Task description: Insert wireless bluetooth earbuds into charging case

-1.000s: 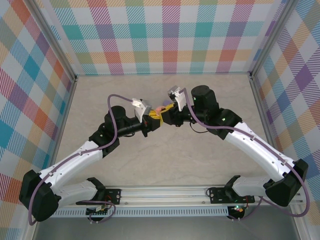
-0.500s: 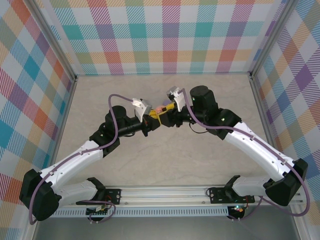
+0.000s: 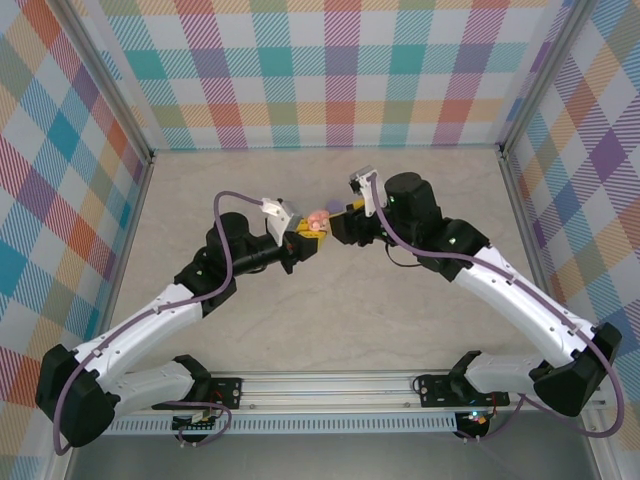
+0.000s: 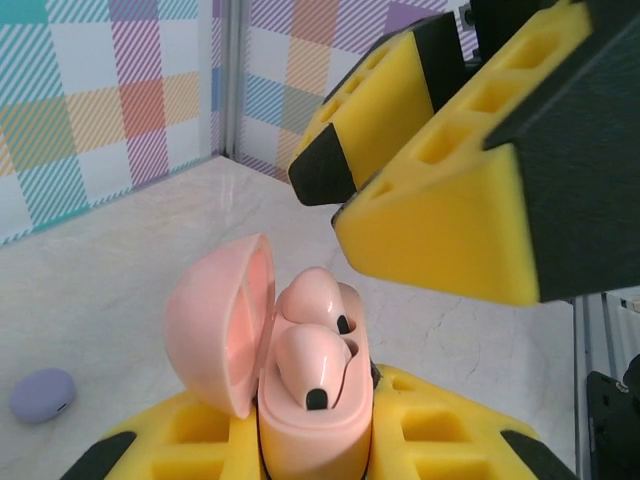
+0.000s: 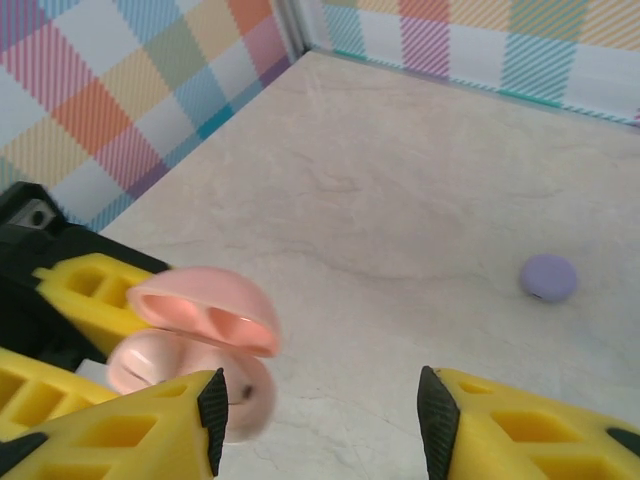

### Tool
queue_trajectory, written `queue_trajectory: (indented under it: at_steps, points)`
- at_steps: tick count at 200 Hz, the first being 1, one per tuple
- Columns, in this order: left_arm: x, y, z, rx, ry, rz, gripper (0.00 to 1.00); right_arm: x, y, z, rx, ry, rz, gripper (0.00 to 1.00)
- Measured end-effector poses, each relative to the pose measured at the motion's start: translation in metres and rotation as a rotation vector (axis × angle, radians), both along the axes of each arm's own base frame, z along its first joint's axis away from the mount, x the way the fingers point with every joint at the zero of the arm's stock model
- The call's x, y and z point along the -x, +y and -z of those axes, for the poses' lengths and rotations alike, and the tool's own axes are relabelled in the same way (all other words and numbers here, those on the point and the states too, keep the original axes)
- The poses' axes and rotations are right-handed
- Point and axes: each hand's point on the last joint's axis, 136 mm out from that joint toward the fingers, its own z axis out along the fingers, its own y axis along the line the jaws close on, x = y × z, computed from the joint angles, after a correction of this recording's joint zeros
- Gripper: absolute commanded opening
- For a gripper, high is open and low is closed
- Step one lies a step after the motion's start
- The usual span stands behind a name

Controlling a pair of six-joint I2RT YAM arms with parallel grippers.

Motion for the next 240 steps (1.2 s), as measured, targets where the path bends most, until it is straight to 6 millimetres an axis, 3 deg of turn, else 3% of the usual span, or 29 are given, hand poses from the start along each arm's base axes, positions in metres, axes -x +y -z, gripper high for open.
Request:
queue_trajectory:
  at_steps: [28, 68, 110, 185, 240]
  points:
    - [0.004, 0.001, -0.001, -0.003, 0.001, 0.011, 0.09, -0.014, -0.019, 0.006, 0.009, 0.030, 0.081, 0.52]
    - [0.020, -0.007, -0.002, 0.011, 0.007, 0.113, 0.09, -0.023, -0.033, 0.022, -0.008, 0.097, 0.109, 0.35]
    - [0.035, -0.016, -0.008, 0.041, -0.005, 0.231, 0.09, -0.012, -0.027, 0.038, -0.047, 0.175, 0.014, 0.26]
    - [0.044, -0.024, -0.011, 0.063, 0.006, 0.314, 0.09, 0.014, 0.000, 0.019, -0.165, 0.203, -0.208, 0.24]
    - [0.044, -0.025, -0.013, 0.074, 0.008, 0.322, 0.09, 0.020, 0.004, 0.010, -0.208, 0.196, -0.275, 0.24]
